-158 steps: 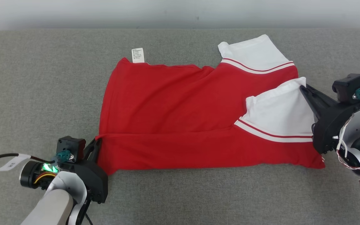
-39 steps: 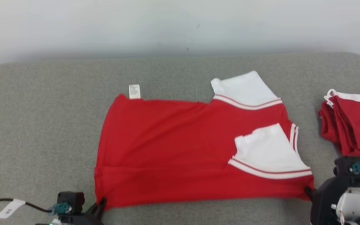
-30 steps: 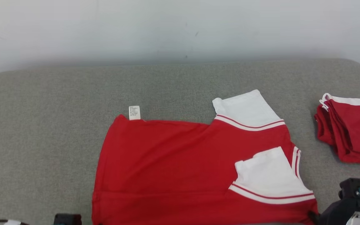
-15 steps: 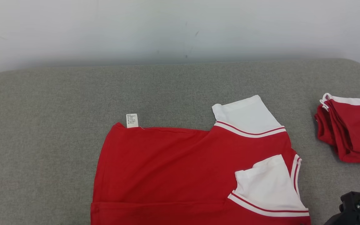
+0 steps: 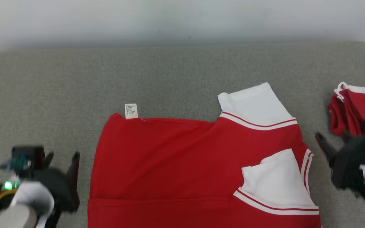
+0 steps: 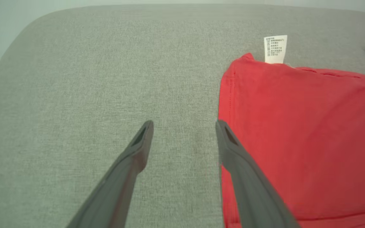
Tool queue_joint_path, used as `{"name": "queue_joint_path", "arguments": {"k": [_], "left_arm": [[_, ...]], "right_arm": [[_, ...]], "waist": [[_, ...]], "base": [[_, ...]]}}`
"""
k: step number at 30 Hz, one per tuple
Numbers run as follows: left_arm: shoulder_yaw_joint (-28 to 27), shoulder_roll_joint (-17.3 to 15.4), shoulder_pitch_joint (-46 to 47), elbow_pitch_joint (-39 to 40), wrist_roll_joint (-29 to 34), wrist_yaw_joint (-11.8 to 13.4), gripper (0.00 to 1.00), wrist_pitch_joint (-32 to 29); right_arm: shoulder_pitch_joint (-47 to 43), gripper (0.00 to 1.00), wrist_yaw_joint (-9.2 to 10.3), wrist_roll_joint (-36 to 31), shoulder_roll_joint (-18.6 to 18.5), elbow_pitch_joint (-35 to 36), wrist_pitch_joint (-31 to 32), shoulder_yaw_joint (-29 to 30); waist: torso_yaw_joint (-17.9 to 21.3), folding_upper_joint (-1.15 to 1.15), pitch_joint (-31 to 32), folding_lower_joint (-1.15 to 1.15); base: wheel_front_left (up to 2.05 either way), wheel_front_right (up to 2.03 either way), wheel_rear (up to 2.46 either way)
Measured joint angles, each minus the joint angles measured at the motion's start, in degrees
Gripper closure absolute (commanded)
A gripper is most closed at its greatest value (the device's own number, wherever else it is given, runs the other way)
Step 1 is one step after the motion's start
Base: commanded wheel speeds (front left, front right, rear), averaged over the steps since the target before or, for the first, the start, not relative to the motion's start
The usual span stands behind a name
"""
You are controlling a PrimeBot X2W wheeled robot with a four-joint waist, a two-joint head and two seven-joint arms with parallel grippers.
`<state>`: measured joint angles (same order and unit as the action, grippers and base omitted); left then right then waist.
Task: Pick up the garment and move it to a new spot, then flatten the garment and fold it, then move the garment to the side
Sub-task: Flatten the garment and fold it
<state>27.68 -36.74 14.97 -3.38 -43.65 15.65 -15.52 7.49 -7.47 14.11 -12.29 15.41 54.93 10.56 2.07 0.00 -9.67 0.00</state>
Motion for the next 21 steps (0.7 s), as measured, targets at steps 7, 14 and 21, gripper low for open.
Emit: {"name": "queue_joint_path", "arguments": {"k": [7,14,21], "left_arm": [[2.7,5.0,18.7,-10.9,2.8,-4.3,0.00,-3.3],[5.7,8.3,29.2,-24.0,4.5,-10.2,0.00,-4.3],[6.2,9.4,32.4,-28.4,4.6,-12.0,0.00,-3.2]], "right_arm": [[14.3,0.00,0.00,-0.6,-2.9,-6.6,-5.6,-8.6],[21.1,0.00,0.00,0.5,-3.4,-14.4,-9.5,-14.7],[21.6,0.00,0.00,0.6,-4.5,-16.7,-10.7,-14.9]], "waist": [[0.6,0.00,-5.1,0.01],[2.6,0.01,-9.8,0.02],[3.9,0.01,-11.2,0.01]], "base": [[0.00,0.00,0.00],[0.00,0.00,0.00],[0.00,0.00,0.00]]}}
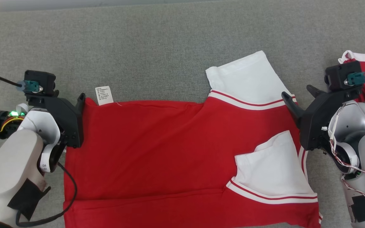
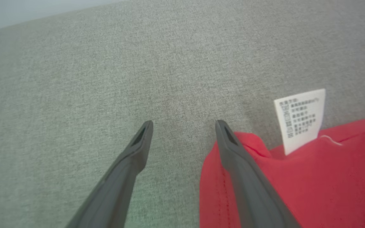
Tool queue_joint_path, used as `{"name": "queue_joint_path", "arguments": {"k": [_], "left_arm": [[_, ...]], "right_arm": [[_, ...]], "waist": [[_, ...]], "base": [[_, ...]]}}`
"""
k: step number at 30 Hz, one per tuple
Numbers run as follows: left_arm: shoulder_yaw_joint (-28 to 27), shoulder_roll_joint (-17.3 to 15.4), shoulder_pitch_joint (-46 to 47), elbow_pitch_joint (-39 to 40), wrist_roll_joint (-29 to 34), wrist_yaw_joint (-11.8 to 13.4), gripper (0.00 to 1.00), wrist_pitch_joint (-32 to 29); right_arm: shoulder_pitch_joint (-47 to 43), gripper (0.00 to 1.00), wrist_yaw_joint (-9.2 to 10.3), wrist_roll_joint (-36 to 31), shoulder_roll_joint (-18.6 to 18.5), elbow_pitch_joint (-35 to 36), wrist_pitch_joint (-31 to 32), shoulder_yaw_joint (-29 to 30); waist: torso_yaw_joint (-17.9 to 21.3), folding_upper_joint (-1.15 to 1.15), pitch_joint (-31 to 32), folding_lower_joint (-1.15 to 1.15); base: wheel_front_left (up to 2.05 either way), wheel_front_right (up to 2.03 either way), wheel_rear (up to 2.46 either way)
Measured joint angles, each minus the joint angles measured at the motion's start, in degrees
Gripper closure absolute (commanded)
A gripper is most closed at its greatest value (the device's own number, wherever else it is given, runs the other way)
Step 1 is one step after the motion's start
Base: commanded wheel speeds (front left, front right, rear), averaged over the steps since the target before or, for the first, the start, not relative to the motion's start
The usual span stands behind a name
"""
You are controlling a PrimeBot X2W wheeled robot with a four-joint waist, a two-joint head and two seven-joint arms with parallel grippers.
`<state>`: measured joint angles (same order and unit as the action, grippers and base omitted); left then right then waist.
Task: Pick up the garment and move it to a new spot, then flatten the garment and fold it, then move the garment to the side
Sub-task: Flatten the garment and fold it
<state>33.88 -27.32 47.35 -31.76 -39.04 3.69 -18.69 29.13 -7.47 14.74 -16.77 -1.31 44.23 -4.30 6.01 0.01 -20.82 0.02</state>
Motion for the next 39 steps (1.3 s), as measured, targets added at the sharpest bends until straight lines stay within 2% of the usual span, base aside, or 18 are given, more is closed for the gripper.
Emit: {"name": "queue_joint_path", "arguments": {"k": [6,18,31,39], "left_arm": [[0.1,0.2,0.4,-0.5,0.0,0.3,0.00,0.0],[2.0,-0.1,-1.4,4.5,-1.9,0.9,0.00,-6.5],[4.3,0.7,1.0,-1.5,0.8,3.8,0.00,-9.1],[4.4,1.7,2.3,-5.1,2.9,9.6,0.00,-8.4]], "right_arm": [[-0.7,0.00,0.00,0.0,-0.2,-1.2,-0.5,0.3],[-2.1,0.00,0.00,0.3,0.0,-1.4,0.0,0.5],[-2.0,0.00,0.00,0.4,0.3,-0.9,0.1,0.0],[-2.0,0.00,0.00,0.3,1.3,-1.4,0.1,-0.3]], "waist": [[-0.4,0.00,1.3,-0.01],[-0.8,-0.02,4.2,-0.02],[1.0,-0.01,2.0,-0.02],[0.4,-0.01,2.3,-0.02]], "base": [[0.00,0.00,0.00],[0.00,0.00,0.00],[0.00,0.00,0.00],[0.00,0.00,0.00]]}}
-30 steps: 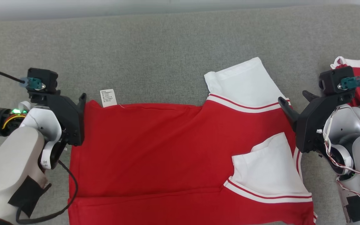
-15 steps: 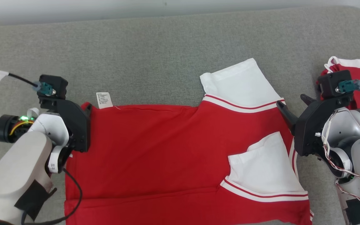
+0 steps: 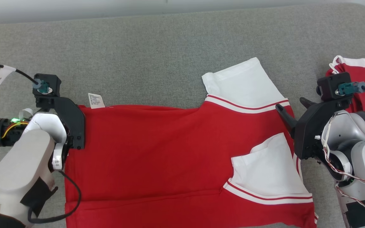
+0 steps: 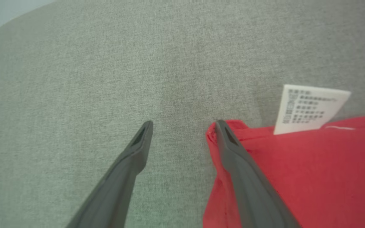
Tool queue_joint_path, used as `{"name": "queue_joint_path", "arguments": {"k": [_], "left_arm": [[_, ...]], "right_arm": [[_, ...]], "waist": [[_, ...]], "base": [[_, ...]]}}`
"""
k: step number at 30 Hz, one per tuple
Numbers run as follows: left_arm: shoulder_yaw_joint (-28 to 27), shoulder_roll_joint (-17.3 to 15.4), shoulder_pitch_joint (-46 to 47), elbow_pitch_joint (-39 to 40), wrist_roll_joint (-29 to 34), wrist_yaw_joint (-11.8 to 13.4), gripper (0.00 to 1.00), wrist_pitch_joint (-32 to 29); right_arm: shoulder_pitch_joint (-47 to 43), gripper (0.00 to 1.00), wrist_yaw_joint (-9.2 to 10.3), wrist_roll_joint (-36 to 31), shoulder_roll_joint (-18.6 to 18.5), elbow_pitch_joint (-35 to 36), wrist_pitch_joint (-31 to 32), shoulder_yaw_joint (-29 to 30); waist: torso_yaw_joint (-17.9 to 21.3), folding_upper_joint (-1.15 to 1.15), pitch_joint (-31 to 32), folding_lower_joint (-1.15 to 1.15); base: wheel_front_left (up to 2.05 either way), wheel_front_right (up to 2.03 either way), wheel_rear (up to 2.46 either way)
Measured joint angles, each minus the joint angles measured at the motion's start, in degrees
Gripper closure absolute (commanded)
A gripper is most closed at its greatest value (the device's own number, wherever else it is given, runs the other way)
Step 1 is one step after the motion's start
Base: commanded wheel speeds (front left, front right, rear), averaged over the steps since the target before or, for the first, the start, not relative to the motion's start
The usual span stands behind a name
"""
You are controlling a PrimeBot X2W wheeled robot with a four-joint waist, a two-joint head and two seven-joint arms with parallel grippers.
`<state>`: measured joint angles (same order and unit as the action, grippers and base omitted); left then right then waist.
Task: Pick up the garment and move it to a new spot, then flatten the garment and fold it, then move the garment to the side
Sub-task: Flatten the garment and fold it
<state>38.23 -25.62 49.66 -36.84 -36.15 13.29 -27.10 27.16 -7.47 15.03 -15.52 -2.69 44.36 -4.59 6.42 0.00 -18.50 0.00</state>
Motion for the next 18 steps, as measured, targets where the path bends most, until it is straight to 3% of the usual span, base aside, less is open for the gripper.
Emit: {"name": "queue_joint_path", "arguments": {"k": [7,18], "left_arm": [[-1.5,1.0,0.0,0.2,-1.8,0.7,0.00,1.6],[-1.1,0.3,-0.6,1.1,-3.2,-1.3,0.00,-0.6]], "right_arm": [[0.0,0.00,0.00,0.0,0.0,-0.3,0.0,0.0],[-0.2,0.00,0.00,0.1,-0.3,0.4,0.1,0.3]], "waist": [[-0.5,0.00,1.0,0.00],[-0.6,0.00,1.2,0.00]], "base": [[0.00,0.00,0.00],[0.00,0.00,0.00]]}}
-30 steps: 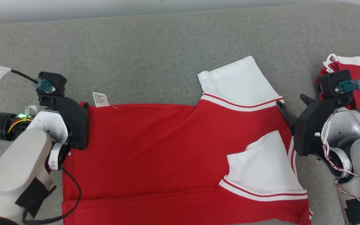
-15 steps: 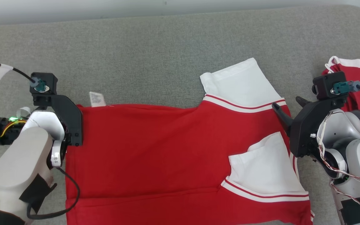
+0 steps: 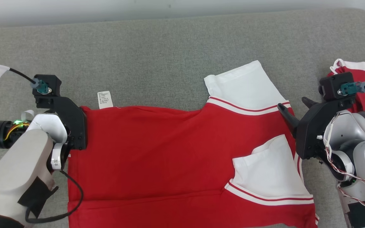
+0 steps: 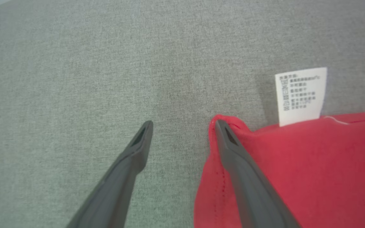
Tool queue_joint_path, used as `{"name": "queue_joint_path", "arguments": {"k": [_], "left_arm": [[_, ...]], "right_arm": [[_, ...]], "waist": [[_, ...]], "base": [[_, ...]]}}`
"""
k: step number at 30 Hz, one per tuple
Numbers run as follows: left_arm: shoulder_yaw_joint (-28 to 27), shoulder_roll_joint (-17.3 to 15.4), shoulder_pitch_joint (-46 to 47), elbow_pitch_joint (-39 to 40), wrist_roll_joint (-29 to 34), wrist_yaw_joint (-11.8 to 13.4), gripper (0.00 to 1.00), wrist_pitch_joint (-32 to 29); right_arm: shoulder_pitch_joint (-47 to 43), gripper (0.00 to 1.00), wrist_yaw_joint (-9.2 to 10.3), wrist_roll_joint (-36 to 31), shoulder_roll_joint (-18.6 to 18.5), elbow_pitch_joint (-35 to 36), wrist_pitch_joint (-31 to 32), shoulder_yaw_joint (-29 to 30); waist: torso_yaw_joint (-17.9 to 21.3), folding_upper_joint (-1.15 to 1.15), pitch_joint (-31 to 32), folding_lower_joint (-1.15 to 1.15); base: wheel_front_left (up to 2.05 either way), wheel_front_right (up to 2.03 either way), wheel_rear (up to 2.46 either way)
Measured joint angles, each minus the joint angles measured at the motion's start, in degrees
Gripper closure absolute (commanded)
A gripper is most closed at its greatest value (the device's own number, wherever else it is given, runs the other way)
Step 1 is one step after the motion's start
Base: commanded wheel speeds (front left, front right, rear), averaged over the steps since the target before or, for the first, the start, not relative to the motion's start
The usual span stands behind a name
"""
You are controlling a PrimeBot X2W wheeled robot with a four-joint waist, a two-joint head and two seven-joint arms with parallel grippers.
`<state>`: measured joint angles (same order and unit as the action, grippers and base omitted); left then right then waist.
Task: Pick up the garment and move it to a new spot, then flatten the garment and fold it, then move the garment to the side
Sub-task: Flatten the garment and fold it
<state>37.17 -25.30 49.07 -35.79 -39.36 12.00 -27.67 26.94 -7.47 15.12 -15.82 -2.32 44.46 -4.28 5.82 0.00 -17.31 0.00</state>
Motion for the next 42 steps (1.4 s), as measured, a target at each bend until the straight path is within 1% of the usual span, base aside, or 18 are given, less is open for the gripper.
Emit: {"name": "queue_joint_path", "arguments": {"k": [6,14,19,26,28,29,30,31,32,33,35,37,38,39,42], "left_arm": [[0.0,-0.3,0.2,-0.1,-0.1,-0.7,0.00,0.2],[0.1,-0.6,0.4,1.6,0.0,-0.3,0.00,0.4],[0.4,-1.6,0.5,3.2,0.0,-0.3,0.00,-0.3],[1.3,-1.2,0.2,3.8,-0.5,-0.5,0.00,-1.4],[1.4,-1.3,0.2,3.6,-0.5,-0.7,0.05,-1.7],[1.5,-1.3,0.2,3.5,-0.5,-0.7,0.13,-1.9],[1.6,-1.3,0.2,3.4,-0.5,-0.6,0.29,-2.3],[1.7,-1.3,0.2,3.4,-0.5,-0.5,0.35,-2.4],[1.7,-1.2,0.2,3.5,-0.5,-0.4,0.48,-2.4],[1.8,-1.2,0.2,3.4,-0.5,-0.4,0.57,-2.4],[1.9,-1.3,0.2,3.4,-0.5,-0.1,0.63,-2.6],[1.9,-1.3,0.2,3.3,-0.5,0.1,0.79,-2.7],[2.0,-1.3,0.2,3.3,-0.5,0.2,0.98,-2.7],[2.0,-1.2,0.3,3.3,-0.5,0.2,1.00,-2.7],[1.7,-0.9,0.3,3.3,-1.1,0.3,1.00,-2.6]], "right_arm": [[0.0,0.00,0.00,0.0,0.0,0.4,0.1,0.0],[0.0,0.00,0.00,-0.1,0.0,0.3,0.2,0.4],[0.0,0.00,0.00,-0.2,0.3,0.1,0.4,0.4],[0.1,0.00,0.00,-0.2,0.4,0.1,0.4,-0.2],[0.1,0.00,0.00,-0.2,0.3,0.2,0.4,-0.2],[0.2,0.00,0.00,-0.2,0.2,0.2,0.4,-0.2],[0.2,0.00,0.00,-0.2,0.2,0.3,0.4,-0.2],[0.2,0.00,0.00,-0.2,0.1,0.4,0.4,-0.1],[0.2,0.00,0.00,-0.1,0.1,0.4,0.4,-0.1],[0.2,0.00,0.00,-0.1,0.0,0.5,0.4,-0.1],[0.2,0.00,0.00,-0.1,-0.1,0.5,0.5,0.0],[0.2,0.00,0.00,-0.1,-0.1,0.5,0.7,-0.1],[0.2,0.00,0.00,-0.1,0.0,0.5,0.7,-0.1],[0.2,0.00,0.00,-0.1,0.0,0.4,0.9,-0.2],[0.9,0.00,0.00,-0.2,0.1,0.2,1.3,-0.5]], "waist": [[0.4,0.00,-1.0,0.00],[0.3,0.00,-1.1,0.00],[0.0,0.00,-0.9,0.00],[0.4,0.00,-1.4,0.00],[0.6,0.00,-1.7,0.00],[0.7,0.00,-1.9,0.00],[0.8,0.00,-2.0,0.00],[0.9,0.00,-2.1,0.00],[0.9,0.00,-2.2,0.00],[0.9,0.00,-2.2,0.00],[0.9,0.00,-2.2,0.00],[0.9,0.00,-2.3,0.00],[0.8,0.00,-2.3,0.00],[0.8,0.00,-2.3,0.00],[0.6,0.00,-2.4,0.00]], "base": [[0.00,0.00,0.00],[0.00,0.00,0.00],[0.00,0.00,0.00],[0.00,0.00,0.00],[0.00,0.00,0.00],[0.00,0.00,0.00],[0.00,0.00,0.00],[0.00,0.00,0.00],[0.00,0.00,0.00],[0.00,0.00,0.00],[0.00,0.00,0.00],[0.00,0.00,0.00],[0.00,0.00,0.00],[0.00,0.00,0.00],[0.00,0.00,0.00]]}}
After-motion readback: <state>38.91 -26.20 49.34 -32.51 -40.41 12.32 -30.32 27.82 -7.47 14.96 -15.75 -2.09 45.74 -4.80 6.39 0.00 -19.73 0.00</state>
